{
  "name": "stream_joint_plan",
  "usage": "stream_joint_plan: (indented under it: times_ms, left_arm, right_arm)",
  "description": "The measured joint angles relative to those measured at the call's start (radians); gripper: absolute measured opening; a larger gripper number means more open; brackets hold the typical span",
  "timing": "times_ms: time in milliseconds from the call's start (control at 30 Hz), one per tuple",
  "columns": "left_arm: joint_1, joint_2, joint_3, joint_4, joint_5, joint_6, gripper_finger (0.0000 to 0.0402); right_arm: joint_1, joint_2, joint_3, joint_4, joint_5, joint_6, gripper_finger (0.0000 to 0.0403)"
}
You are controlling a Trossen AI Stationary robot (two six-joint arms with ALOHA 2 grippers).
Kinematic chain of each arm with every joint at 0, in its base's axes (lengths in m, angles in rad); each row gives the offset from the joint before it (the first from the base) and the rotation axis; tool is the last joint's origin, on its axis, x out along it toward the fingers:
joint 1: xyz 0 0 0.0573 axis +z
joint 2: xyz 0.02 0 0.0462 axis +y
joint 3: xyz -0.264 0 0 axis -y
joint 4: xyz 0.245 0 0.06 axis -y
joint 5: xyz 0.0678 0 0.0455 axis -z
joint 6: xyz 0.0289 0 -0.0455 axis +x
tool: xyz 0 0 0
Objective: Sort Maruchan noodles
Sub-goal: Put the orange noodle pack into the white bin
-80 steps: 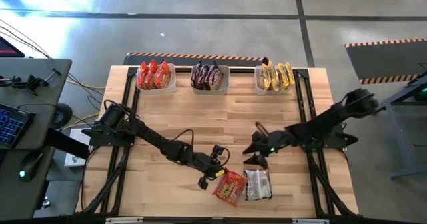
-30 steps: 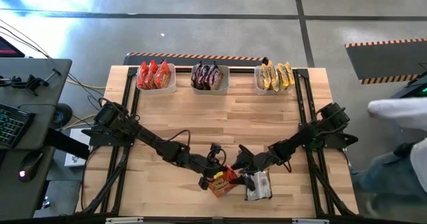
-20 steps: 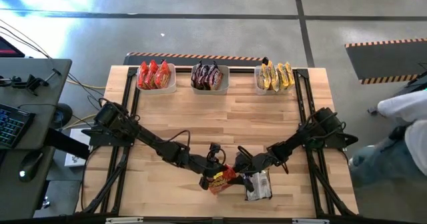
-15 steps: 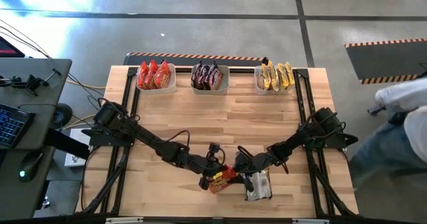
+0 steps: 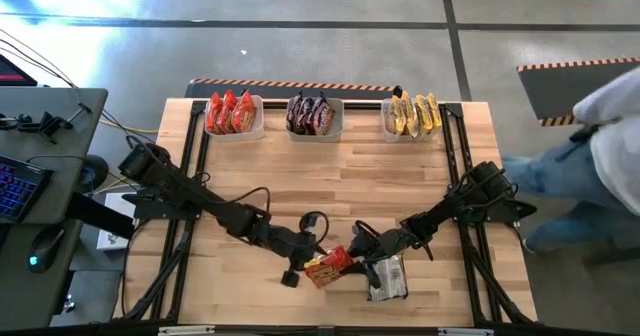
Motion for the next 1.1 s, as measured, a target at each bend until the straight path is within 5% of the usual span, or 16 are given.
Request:
stream_joint_plan:
  times_ms: [300,567,767,1100]
  left_arm:
    - [-0.020,-0.038,0.000,-0.199,0.033,-0.323,0.0174]
    - [0.038,-0.031,0.000,-0.161,0.115,-0.413,0.0243]
    - [0.061,-0.031,0.000,-0.150,0.217,-0.447,0.0259]
    - [0.037,-0.019,-0.001,-0.239,0.190,-0.472,0.0260]
  right_arm:
    - [-0.007,0.000,0.015,-0.002,0.020,-0.081,0.0124]
    - [-0.008,0.000,0.121,-0.164,0.023,-0.171,0.0124]
    - [-0.020,0.000,0.195,-0.250,0.023,-0.208,0.0124]
    - [-0.062,0.000,0.233,-0.273,0.021,-0.233,0.0124]
